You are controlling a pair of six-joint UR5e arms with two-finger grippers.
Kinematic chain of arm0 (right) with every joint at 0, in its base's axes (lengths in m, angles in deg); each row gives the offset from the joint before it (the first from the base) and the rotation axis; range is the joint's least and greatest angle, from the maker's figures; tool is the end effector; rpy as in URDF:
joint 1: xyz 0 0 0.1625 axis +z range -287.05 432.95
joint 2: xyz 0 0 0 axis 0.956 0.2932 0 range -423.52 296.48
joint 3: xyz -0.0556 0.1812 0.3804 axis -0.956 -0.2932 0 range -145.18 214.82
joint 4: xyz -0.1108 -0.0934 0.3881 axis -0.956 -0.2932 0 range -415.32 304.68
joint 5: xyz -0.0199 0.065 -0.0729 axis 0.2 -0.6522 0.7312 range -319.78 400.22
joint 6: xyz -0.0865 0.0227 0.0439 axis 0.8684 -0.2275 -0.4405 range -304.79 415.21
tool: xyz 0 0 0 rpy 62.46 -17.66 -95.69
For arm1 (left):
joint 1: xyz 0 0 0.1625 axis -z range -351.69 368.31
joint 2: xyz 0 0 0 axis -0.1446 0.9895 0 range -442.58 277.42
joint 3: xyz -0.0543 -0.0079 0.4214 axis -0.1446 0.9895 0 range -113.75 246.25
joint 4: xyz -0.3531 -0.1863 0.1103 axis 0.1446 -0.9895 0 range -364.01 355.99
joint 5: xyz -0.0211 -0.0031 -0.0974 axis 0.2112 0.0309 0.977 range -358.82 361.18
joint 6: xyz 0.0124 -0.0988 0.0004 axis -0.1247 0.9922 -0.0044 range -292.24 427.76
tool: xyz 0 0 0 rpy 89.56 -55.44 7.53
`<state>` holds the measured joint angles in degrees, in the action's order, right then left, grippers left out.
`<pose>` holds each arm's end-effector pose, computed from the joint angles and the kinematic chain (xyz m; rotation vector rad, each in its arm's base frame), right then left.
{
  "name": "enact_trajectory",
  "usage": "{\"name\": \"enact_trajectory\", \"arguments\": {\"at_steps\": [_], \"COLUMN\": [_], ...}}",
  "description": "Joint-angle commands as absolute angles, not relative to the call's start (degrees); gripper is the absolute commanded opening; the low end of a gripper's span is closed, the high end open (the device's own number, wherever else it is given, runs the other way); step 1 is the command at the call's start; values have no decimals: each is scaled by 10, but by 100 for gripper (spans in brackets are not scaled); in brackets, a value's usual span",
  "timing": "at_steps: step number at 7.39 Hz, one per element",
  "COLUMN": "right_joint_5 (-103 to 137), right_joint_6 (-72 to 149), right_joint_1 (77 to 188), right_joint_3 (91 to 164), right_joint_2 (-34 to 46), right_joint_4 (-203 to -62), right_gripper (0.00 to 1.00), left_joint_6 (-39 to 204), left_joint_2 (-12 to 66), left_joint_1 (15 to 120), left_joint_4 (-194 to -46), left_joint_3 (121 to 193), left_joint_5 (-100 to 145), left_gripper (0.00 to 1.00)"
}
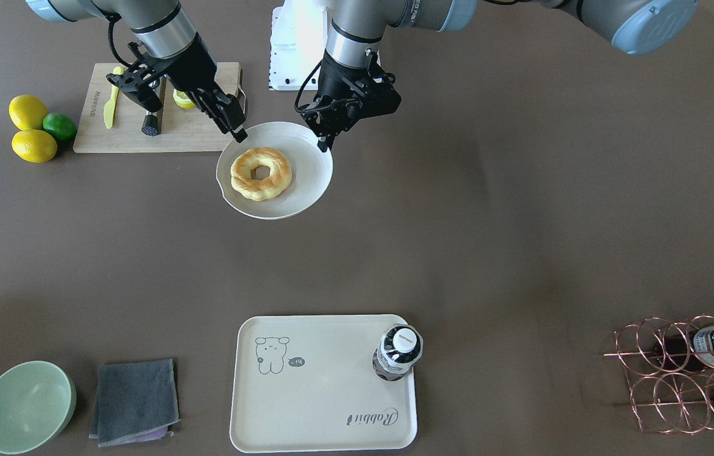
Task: Place donut on tray
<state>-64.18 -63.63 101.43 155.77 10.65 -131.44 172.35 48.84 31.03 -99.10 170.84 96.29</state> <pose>-0.4031 -0.3421 0.2458 -0.2371 -1.0812 0.7670 0.5380 -0.3601 0.1166 -0.0049 1.0835 -0.5398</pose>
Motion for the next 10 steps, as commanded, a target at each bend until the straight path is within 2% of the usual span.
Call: {"name": "enact_trajectory", "arguments": {"at_steps": [1,3,4,5,7,8,9,10], "right_joint_5": [-627,-614,-614,-615,-614,-614,-615,-614], "right_joint_6": [-655,-655,-669,-695,-696,-696,-698,-697], "right_joint_1": [1004,993,993,994,994,994,995,995], "right_joint_3": [1544,1542,1543,1544,1545,1545,1546,1545], "right_joint_2": [88,89,88,87,87,86,86,88], "right_joint_4": [-1316,-1316,-1316,-1314,-1314,-1313,-1313,-1313], "right_gripper": [48,48,32,0,0,0,0,0], "left_joint_6": [1723,1723,1723,1723,1718,1714,1694,1661], "left_joint_2": [487,487,486,486,485,483,478,452], "left_joint_1": [310,310,310,310,310,310,311,314], "left_joint_4": [-991,-991,-991,-991,-992,-993,-992,-991], "left_joint_3": [1711,1712,1712,1714,1715,1717,1719,1750], "left_joint_5": [963,963,963,963,963,966,963,969], "left_gripper": [0,0,0,0,0,38,98,99]}}
